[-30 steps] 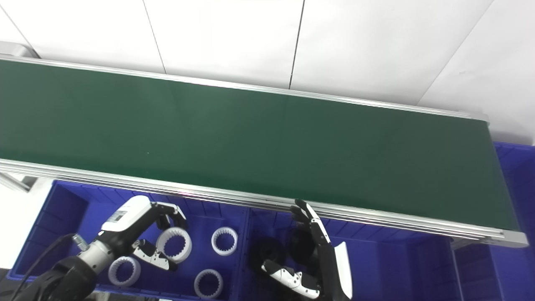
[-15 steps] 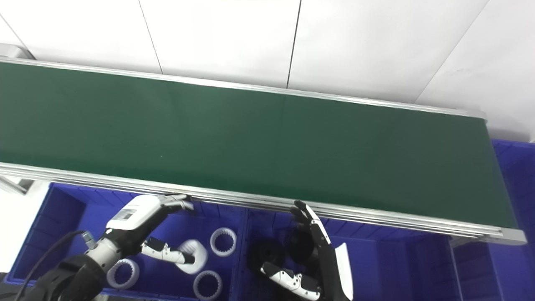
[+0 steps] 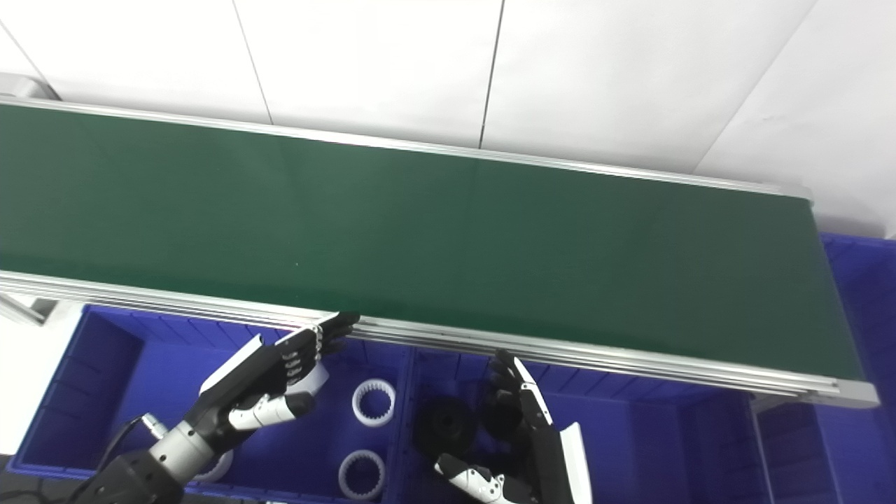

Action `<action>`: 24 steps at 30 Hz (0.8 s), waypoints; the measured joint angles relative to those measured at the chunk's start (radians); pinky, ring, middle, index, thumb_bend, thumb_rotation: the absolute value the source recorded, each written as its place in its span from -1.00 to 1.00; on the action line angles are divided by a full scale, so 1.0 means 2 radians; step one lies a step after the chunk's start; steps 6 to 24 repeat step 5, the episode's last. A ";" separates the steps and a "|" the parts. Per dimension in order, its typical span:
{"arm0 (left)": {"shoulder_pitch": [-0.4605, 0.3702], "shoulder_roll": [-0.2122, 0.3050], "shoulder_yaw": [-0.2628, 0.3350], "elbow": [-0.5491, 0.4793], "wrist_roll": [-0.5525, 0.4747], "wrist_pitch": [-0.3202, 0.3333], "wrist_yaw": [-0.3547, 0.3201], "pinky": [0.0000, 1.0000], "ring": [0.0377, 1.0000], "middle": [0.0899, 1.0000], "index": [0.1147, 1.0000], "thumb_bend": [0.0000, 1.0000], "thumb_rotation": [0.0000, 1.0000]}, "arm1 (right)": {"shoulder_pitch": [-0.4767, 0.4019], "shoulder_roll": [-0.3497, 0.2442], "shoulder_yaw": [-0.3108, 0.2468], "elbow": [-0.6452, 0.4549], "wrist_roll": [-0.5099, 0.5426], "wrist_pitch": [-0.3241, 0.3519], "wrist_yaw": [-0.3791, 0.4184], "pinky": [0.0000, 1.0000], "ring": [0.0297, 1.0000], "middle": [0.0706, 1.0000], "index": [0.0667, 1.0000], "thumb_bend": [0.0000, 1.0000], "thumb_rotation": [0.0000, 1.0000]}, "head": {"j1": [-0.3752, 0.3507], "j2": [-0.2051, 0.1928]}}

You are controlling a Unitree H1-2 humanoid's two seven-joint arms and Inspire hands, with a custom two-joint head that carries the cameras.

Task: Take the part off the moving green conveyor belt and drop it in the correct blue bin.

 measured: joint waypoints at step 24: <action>-0.002 0.002 0.001 0.022 -0.016 -0.018 -0.012 0.78 0.84 0.85 0.76 0.31 0.33 | 0.002 0.002 -0.002 0.000 -0.001 0.013 0.005 0.60 0.68 0.70 0.80 0.47 -0.07 | -0.001 -0.007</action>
